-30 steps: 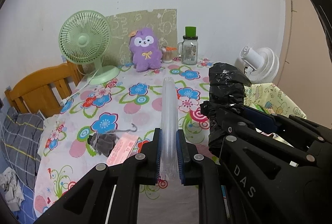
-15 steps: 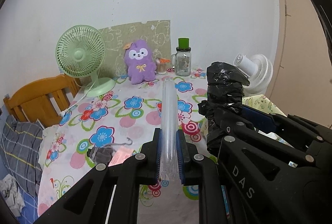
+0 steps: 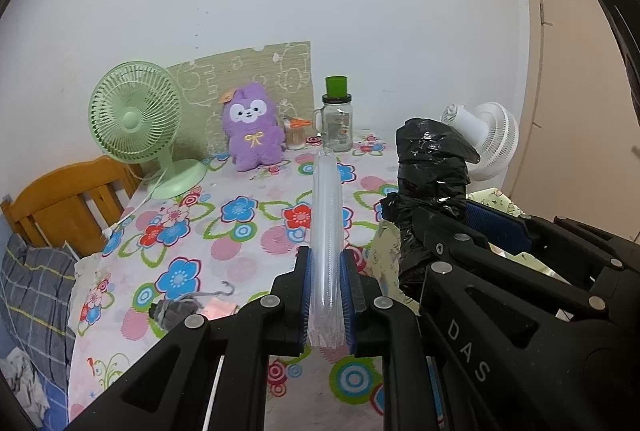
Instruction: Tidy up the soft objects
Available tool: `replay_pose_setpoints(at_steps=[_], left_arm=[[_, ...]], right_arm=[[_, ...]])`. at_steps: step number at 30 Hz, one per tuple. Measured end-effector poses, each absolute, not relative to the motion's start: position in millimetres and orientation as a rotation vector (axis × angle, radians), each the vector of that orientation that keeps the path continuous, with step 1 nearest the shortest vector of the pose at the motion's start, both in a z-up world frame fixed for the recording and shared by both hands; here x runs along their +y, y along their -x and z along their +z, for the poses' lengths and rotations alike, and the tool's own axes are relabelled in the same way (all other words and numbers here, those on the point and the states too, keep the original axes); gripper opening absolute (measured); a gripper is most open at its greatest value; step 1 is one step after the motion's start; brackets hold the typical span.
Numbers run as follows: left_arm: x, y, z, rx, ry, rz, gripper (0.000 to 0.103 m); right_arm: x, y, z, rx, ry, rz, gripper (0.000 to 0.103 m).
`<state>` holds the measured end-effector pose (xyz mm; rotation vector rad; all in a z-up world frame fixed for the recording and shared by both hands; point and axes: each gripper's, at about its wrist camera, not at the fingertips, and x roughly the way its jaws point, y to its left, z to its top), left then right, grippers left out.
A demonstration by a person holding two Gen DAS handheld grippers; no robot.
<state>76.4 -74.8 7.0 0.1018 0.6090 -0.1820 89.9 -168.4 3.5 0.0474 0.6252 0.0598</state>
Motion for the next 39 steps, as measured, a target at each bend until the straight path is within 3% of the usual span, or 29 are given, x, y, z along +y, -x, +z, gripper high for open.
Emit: replay_pose_setpoints(at_steps=[39], left_arm=[[-170.5,-111.4,-24.1,0.675,-0.155,-0.305,0.012]], right_arm=[[-264.7,-117.5,-28.3,0.696,-0.067,-0.059,0.031]])
